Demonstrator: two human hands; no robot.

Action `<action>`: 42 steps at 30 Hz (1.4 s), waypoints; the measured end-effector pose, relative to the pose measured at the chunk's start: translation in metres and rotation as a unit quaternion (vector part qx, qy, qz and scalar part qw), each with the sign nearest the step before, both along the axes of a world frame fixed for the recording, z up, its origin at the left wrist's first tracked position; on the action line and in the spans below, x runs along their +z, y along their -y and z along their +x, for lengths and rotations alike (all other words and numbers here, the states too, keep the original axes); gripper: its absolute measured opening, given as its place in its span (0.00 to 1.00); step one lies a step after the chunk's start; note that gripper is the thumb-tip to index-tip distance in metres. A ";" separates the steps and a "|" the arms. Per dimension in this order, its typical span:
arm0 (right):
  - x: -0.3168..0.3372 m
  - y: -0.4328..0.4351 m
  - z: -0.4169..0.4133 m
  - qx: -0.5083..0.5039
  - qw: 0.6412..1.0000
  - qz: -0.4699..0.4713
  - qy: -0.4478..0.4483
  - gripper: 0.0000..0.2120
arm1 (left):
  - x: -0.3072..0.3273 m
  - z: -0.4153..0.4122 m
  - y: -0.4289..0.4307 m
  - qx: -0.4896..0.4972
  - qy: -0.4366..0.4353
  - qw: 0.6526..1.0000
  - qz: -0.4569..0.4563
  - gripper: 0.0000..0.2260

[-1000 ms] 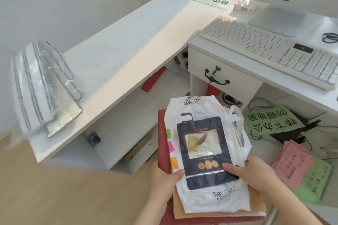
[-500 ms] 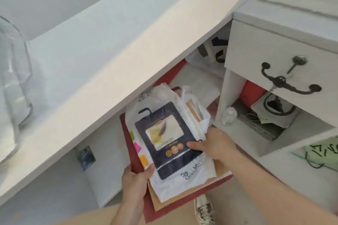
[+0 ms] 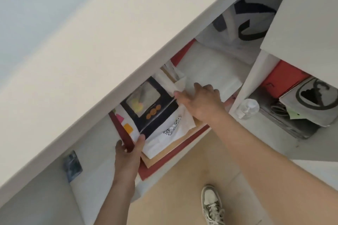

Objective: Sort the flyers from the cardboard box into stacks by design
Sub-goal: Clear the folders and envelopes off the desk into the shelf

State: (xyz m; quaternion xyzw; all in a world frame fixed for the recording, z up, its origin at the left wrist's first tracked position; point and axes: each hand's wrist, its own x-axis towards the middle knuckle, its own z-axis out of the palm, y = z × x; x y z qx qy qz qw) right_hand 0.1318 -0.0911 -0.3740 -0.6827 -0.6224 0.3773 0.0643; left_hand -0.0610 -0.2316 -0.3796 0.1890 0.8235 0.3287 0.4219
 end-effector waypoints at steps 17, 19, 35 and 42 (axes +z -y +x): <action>-0.034 0.007 0.004 0.011 0.994 0.079 -0.070 0.18 | -0.012 0.021 -0.008 -0.181 -0.275 0.944 -0.011 0.46; -0.034 0.009 0.007 0.000 0.993 0.105 -0.059 0.17 | -0.014 0.017 -0.013 -0.183 -0.279 0.943 0.003 0.45; -0.014 0.028 0.012 -0.119 0.966 0.042 -0.225 0.19 | -0.008 0.045 -0.033 -0.466 -0.536 0.703 0.022 0.32; 0.009 0.047 0.017 0.023 0.974 -0.025 -0.223 0.22 | 0.002 0.042 -0.044 -0.511 -0.525 0.679 -0.053 0.31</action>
